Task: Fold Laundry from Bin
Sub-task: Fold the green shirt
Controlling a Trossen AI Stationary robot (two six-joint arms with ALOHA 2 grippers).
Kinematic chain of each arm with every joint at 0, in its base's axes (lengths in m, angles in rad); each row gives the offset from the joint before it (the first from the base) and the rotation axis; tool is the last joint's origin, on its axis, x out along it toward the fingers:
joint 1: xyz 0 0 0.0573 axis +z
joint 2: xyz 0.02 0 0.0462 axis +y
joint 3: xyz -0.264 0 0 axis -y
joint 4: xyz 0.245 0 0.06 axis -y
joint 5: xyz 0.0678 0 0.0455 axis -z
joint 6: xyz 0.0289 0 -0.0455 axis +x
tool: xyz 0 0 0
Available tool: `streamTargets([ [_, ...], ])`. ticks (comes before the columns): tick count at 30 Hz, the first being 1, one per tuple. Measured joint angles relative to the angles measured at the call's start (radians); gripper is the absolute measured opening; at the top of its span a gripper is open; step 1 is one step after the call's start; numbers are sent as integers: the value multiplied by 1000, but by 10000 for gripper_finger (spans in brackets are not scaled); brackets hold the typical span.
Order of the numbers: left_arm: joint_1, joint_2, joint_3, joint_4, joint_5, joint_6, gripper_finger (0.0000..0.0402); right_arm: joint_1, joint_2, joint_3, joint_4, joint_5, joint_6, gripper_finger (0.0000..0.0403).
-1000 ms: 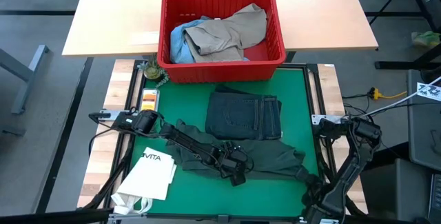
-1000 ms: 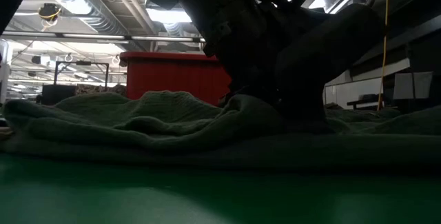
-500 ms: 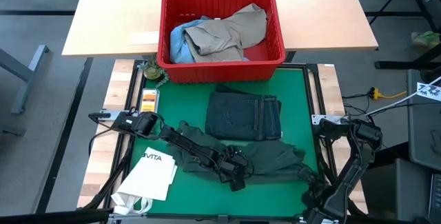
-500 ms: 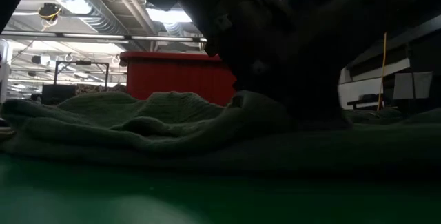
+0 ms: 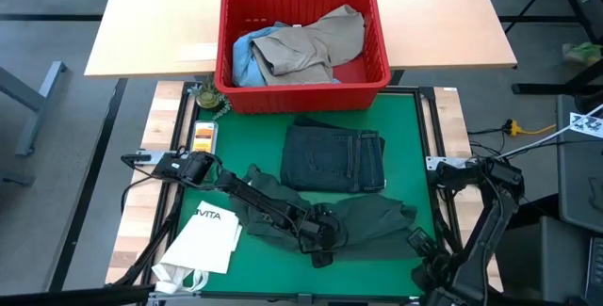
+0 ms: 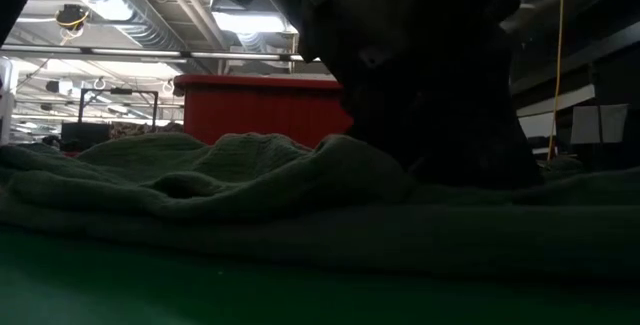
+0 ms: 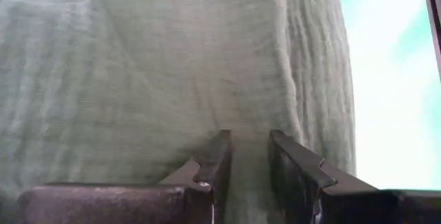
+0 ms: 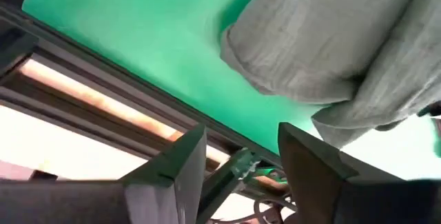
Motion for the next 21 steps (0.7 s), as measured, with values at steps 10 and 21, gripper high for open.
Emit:
streamTargets([
  [10,0,-2,2,7,10,84,103,-33,-2,-1,11,451,-11,182],
  [21,0,-3,3,8,4,83,150,-179,0,-117,139,439,-179,182],
])
